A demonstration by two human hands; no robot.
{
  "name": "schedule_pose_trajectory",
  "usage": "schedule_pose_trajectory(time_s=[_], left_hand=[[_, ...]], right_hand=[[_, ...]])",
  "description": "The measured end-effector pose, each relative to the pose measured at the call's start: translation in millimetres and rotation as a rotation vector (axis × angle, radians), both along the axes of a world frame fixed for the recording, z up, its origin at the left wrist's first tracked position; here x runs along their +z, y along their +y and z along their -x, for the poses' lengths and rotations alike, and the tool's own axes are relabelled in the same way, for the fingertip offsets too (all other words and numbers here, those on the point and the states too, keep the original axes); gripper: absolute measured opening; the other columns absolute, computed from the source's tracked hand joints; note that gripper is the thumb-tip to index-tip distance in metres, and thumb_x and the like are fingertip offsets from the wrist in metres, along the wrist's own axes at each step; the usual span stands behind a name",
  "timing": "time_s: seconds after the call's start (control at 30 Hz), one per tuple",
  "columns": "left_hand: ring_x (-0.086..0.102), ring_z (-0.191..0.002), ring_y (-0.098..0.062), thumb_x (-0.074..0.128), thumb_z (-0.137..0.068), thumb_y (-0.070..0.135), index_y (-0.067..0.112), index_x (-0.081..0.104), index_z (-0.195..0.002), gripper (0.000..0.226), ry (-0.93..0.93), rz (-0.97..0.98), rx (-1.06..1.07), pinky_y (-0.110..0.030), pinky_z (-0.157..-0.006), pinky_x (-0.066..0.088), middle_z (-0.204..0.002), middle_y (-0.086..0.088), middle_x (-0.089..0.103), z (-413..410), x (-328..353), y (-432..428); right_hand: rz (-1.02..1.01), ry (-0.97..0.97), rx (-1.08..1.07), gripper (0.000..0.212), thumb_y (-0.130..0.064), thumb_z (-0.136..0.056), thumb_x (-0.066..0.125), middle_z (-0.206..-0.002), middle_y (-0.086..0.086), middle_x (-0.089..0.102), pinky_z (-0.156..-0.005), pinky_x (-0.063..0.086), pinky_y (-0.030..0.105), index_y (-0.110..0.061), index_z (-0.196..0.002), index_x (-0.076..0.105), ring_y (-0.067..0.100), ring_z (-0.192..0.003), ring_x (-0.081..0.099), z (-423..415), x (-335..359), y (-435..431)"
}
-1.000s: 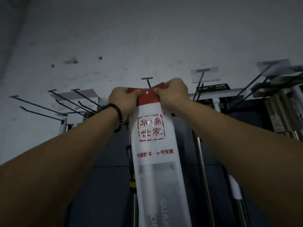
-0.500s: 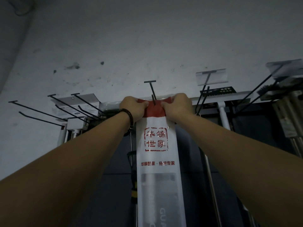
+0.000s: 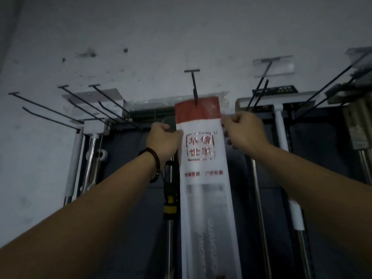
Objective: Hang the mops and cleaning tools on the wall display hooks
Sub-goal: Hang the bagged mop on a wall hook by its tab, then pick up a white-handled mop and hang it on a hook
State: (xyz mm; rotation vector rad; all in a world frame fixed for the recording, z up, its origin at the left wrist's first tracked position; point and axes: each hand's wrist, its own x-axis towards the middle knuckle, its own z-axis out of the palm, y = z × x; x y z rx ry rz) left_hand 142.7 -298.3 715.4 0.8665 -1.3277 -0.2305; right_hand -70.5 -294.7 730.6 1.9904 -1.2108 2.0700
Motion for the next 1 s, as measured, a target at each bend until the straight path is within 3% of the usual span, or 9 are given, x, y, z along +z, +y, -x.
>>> schedule_pose_trajectory(time_s=[0.1, 0.17, 0.23, 0.33, 0.43, 0.57, 0.7, 0.9, 1.0], left_hand=[[0.065, -0.083, -0.011, 0.077, -0.088, 0.023, 0.021, 0.05, -0.117, 0.04, -0.086, 0.034, 0.131, -0.018, -0.06, 0.05, -0.099, 0.003, 0.064, -7, -59, 20], [0.063, -0.074, -0.005, 0.074, -0.09, 0.019, 0.021, 0.055, -0.111, 0.028, -0.14, 0.02, 0.103, -0.012, -0.057, 0.049, -0.093, 0.005, 0.063, -9, -106, 36], [0.062, -0.068, -0.004, 0.071, -0.092, 0.014, 0.02, 0.061, -0.103, 0.016, -0.165, -0.059, -0.006, -0.012, -0.056, 0.05, -0.089, -0.002, 0.066, -12, -155, 50], [0.067, -0.069, -0.012, 0.069, -0.095, 0.012, 0.014, 0.067, -0.097, 0.004, -0.225, -0.255, -0.185, -0.021, -0.058, 0.052, -0.09, -0.012, 0.07, -14, -225, 70], [0.073, -0.072, -0.017, 0.066, -0.098, 0.015, 0.015, 0.071, -0.096, 0.005, -0.322, -0.46, -0.295, -0.035, -0.064, 0.057, -0.087, -0.002, 0.074, -12, -294, 86], [0.074, -0.077, -0.013, 0.065, -0.099, 0.017, 0.02, 0.073, -0.097, 0.008, -0.351, -0.664, -0.385, -0.025, -0.066, 0.056, -0.088, 0.003, 0.076, -7, -397, 115], [0.072, -0.071, -0.005, 0.064, -0.1, 0.01, 0.01, 0.073, -0.101, 0.009, -0.259, -0.809, -0.401, -0.017, -0.059, 0.052, -0.08, -0.001, 0.075, -6, -496, 149], [0.072, -0.067, -0.02, 0.063, -0.102, 0.017, 0.013, 0.071, -0.107, 0.011, -0.053, -1.195, -0.424, -0.029, -0.058, 0.054, -0.092, -0.011, 0.076, -20, -629, 190], [0.076, -0.077, -0.027, 0.062, -0.102, 0.018, 0.01, 0.073, -0.103, 0.014, -0.164, -1.335, -0.379, -0.026, -0.056, 0.051, -0.101, -0.02, 0.077, -16, -669, 207]], right_hand=[[0.018, 0.028, -0.049, 0.019, -0.039, -0.091, 0.065, -0.079, -0.002, 0.071, -0.068, 0.059, 0.032, -0.023, -0.081, 0.064, 0.01, -0.072, 0.07, 10, -47, 15], [0.016, 0.045, -0.059, 0.019, -0.032, -0.094, 0.068, -0.071, -0.008, 0.064, -0.055, 0.043, 0.011, -0.025, -0.078, 0.06, -0.004, -0.062, 0.06, 9, -87, 29], [-0.043, 0.033, 0.036, 0.017, -0.028, -0.096, 0.071, -0.067, -0.007, 0.065, -0.051, 0.042, 0.007, -0.022, -0.081, 0.065, -0.006, -0.058, 0.059, 4, -133, 40], [-0.208, 0.005, 0.222, 0.013, -0.022, -0.097, 0.072, -0.073, 0.002, 0.073, -0.056, 0.054, 0.023, -0.016, -0.086, 0.072, 0.007, -0.062, 0.067, -5, -203, 55], [-0.339, 0.011, 0.33, 0.016, -0.02, -0.098, 0.072, -0.075, 0.004, 0.075, -0.064, 0.063, 0.037, -0.013, -0.084, 0.074, 0.021, -0.067, 0.072, -16, -272, 68], [-0.611, -0.069, 0.434, 0.019, -0.02, -0.101, 0.071, -0.079, 0.002, 0.077, -0.062, 0.058, 0.03, -0.014, -0.084, 0.076, 0.017, -0.068, 0.071, -24, -374, 92], [-0.948, -0.168, 0.478, 0.017, -0.018, -0.102, 0.069, -0.084, 0.019, 0.076, -0.058, 0.054, 0.033, -0.006, -0.092, 0.077, 0.026, -0.066, 0.07, -19, -476, 114], [-1.323, -0.199, 0.355, 0.015, -0.02, -0.102, 0.071, -0.078, 0.01, 0.076, -0.061, 0.059, 0.041, -0.007, -0.096, 0.077, 0.027, -0.061, 0.071, 11, -628, 143], [-1.48, -0.251, 0.23, 0.018, -0.008, -0.099, 0.072, -0.076, 0.011, 0.077, -0.068, 0.06, 0.037, -0.012, -0.084, 0.082, 0.031, -0.075, 0.076, 30, -700, 150]])
